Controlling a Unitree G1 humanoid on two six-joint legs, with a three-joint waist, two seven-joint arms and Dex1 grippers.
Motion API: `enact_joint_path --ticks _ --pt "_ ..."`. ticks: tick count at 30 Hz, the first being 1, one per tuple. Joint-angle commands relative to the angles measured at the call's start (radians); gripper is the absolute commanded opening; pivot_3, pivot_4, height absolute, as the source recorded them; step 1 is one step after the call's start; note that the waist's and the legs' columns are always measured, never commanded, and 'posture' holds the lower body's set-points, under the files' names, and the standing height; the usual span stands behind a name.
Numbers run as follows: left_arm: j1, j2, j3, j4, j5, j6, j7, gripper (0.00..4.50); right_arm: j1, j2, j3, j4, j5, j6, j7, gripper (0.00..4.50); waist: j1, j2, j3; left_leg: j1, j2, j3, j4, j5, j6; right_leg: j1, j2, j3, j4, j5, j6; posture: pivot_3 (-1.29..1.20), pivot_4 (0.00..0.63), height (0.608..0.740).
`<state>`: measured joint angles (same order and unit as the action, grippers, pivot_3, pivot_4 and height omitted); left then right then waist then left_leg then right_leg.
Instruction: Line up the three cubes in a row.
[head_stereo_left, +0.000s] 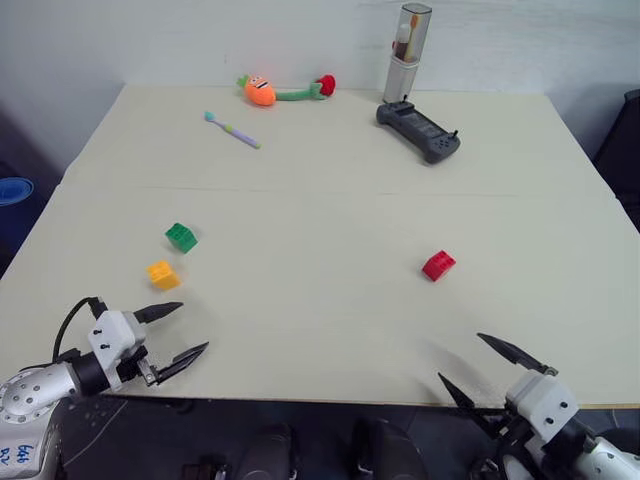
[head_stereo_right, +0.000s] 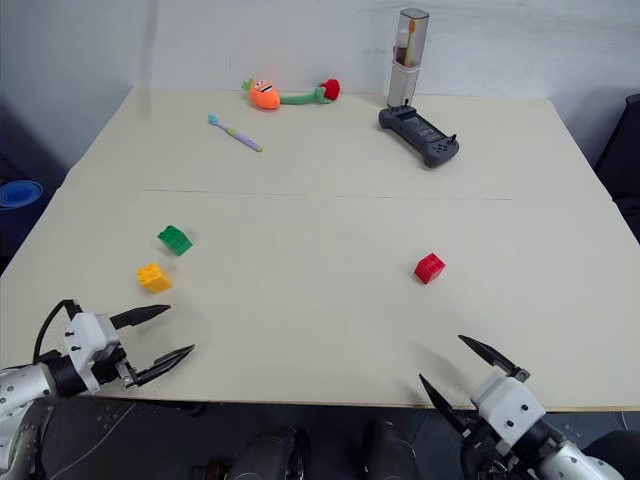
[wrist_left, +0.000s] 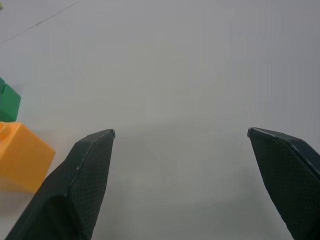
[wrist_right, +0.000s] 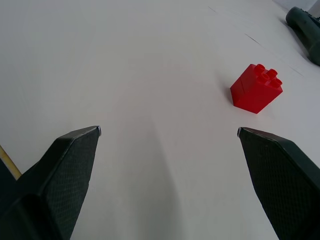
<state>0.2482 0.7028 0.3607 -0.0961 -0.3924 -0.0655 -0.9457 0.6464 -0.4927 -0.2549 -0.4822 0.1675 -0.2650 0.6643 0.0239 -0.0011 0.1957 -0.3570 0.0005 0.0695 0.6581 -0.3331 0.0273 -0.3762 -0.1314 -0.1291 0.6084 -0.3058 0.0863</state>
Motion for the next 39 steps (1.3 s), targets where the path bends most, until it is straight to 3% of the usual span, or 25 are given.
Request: enact_joint_path --ticks 1,8,17,21,25,29,33,39 --pt "0.013 -0.004 0.003 -0.041 -0.015 0.005 0.000 4.48 0.003 0.010 0.001 -0.008 0.011 -0.010 -0.010 4.50 0.000 0.000 0.000 0.000 0.000 0.000 0.000 0.000 0.000 0.000 0.000 0.000 0.000 0.000 0.000 0.00 0.150 0.740" --pt "0.000 0.021 -0.006 -0.086 -0.176 0.188 -0.086 4.48 -0.005 0.031 -0.006 -0.005 0.030 0.003 -0.036 4.50 0.000 0.000 0.000 0.000 0.000 0.000 0.000 -0.001 -0.001 0.000 0.000 0.000 0.001 0.000 0.000 0.00 0.150 0.740" --pt "-0.071 0.004 -0.046 -0.125 -0.189 0.231 -0.108 4.48 -0.027 0.066 -0.042 -0.031 0.079 0.048 -0.093 4.50 0.000 0.001 0.000 0.000 0.000 0.000 0.000 0.000 -0.002 0.000 0.000 0.000 0.001 0.000 0.000 0.00 0.150 0.740" --pt "-0.131 -0.019 -0.089 -0.177 -0.213 0.254 -0.106 4.48 -0.118 0.029 -0.093 -0.089 0.176 0.187 -0.123 4.50 -0.002 0.001 0.001 0.000 0.000 0.001 0.001 0.000 -0.002 0.000 0.000 0.001 0.002 0.000 0.000 0.00 0.150 0.740" --pt "-0.215 -0.056 -0.153 -0.207 -0.228 0.303 -0.076 4.48 -0.301 -0.087 -0.139 -0.063 0.286 0.440 -0.146 4.50 -0.003 0.002 0.001 0.001 0.000 0.001 0.001 0.002 0.001 0.000 0.000 0.001 0.002 0.000 0.000 0.00 0.150 0.740" --pt "-0.268 -0.078 -0.194 -0.198 -0.222 0.326 -0.072 4.48 -0.459 -0.178 -0.105 0.004 0.330 0.644 -0.143 4.50 0.000 0.002 0.001 0.000 0.000 0.000 0.002 0.003 0.002 0.000 0.001 0.000 0.003 0.000 0.000 0.00 0.150 0.740" --pt "-0.311 -0.107 -0.256 -0.191 -0.189 0.312 -0.074 4.48 -0.671 -0.186 -0.035 0.155 0.349 0.795 -0.143 4.50 -0.001 0.002 0.001 -0.003 0.000 0.000 0.004 0.003 0.004 -0.001 0.001 -0.001 0.002 0.000 0.000 0.00 0.150 0.740" --pt "-0.319 -0.114 -0.276 -0.189 -0.180 0.311 -0.068 4.48 -0.812 -0.196 0.049 0.309 0.282 0.767 -0.060 4.50 0.000 0.002 0.002 -0.005 -0.001 0.000 0.006 0.003 0.004 -0.001 0.001 -0.003 0.002 0.001 0.001 0.00 0.150 0.740"
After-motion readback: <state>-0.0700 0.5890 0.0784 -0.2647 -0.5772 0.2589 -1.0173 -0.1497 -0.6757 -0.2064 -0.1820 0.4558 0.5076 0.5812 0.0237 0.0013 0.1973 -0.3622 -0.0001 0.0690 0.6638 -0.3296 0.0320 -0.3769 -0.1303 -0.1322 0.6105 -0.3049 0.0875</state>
